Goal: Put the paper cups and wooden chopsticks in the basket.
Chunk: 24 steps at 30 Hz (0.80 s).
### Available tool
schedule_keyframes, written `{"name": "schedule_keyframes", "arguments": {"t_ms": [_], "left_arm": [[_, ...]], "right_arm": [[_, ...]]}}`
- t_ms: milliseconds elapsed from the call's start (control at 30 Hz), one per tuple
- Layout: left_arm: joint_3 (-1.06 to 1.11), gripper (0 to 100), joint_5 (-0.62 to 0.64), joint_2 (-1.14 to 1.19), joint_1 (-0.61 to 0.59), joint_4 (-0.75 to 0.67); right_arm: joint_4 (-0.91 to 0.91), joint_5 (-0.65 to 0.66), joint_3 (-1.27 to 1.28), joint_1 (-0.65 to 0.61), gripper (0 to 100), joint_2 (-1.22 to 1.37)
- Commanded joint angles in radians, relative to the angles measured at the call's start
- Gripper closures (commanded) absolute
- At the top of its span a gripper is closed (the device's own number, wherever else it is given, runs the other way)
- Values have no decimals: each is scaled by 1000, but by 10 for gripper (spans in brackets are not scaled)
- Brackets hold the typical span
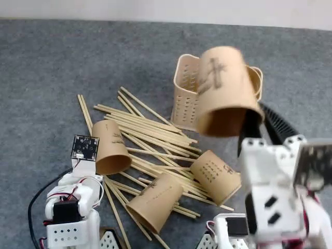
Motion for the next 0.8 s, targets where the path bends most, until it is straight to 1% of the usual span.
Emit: {"name": "schedule_keyframes", "arguments": {"t_ms": [0,133,467,633,767], "left_arm": [[21,880,8,-1,-5,0],[21,880,8,-1,-5,0],[21,880,8,-1,-5,0],[21,880,8,-1,-5,0],[21,880,8,-1,-5,0]], "right_arm": [[-1,-35,-64,67,993,131],[-1,-78,-102,150,993,251],[24,-80,-140,154,993,486],[70,-140,-143,157,992,509],[99,-157,-143,157,991,510]]}}
